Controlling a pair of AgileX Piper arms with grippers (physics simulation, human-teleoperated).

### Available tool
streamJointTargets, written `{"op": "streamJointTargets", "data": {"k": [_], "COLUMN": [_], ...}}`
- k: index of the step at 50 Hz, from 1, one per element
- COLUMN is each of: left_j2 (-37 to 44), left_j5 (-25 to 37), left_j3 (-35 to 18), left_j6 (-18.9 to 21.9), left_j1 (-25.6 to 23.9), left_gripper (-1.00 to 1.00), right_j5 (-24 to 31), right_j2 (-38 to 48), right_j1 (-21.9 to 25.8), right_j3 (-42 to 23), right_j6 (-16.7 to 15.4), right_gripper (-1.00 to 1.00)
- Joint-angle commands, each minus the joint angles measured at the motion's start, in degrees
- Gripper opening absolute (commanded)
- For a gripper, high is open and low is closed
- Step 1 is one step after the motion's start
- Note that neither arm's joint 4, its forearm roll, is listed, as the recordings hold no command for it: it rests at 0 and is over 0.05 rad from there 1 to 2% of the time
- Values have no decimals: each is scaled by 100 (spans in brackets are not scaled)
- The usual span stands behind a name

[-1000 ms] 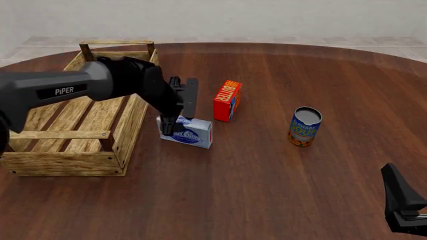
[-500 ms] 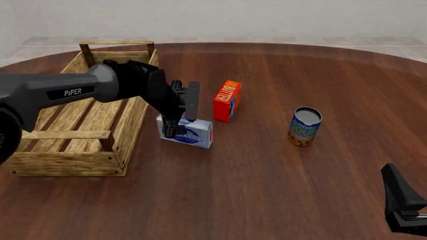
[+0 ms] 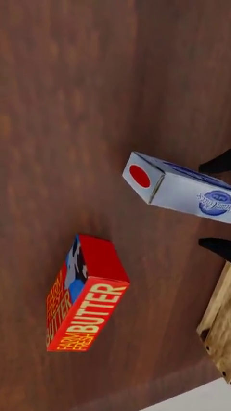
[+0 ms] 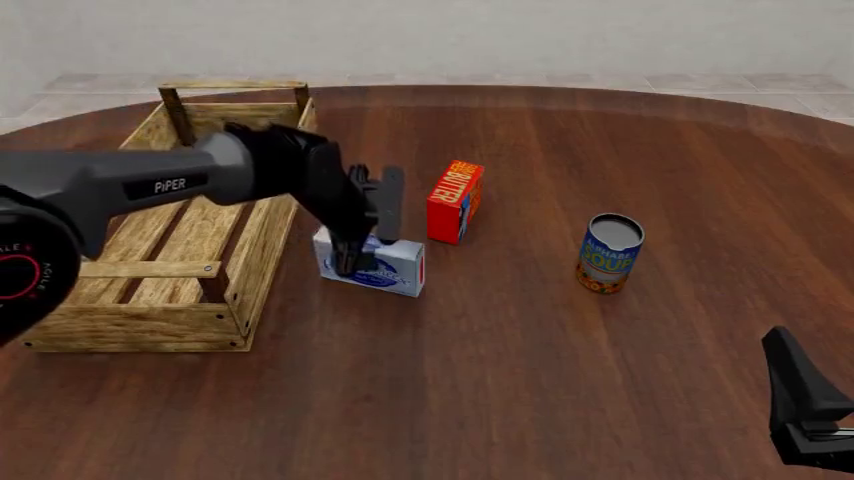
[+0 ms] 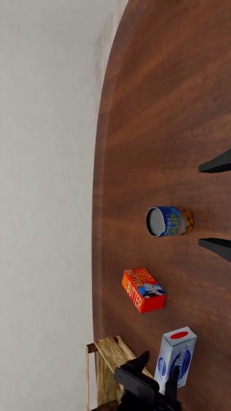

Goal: Pick up the cream cheese and put it in the tray.

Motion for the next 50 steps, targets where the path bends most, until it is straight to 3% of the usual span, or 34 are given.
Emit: {"op": "streamJointTargets", "data": {"k": [1, 22, 40, 50], "left_j2": [14, 165, 308, 296], "left_j5": [-31, 257, 222, 269], "left_j3": [104, -150, -223, -261], "left_j6": [-115, -136, -48, -46], "left_j1": [-125, -148, -118, -174], "left_gripper": [100, 100, 100, 100], "right_j5": [-3, -104, -727, -439], "right_j2": [6, 119, 756, 470], "right_j1": [-13, -39, -38, -42], "right_j3": [1, 3, 3, 3], "right_j6": [3, 11, 9, 11], "right_gripper": [100, 100, 100, 100]}}
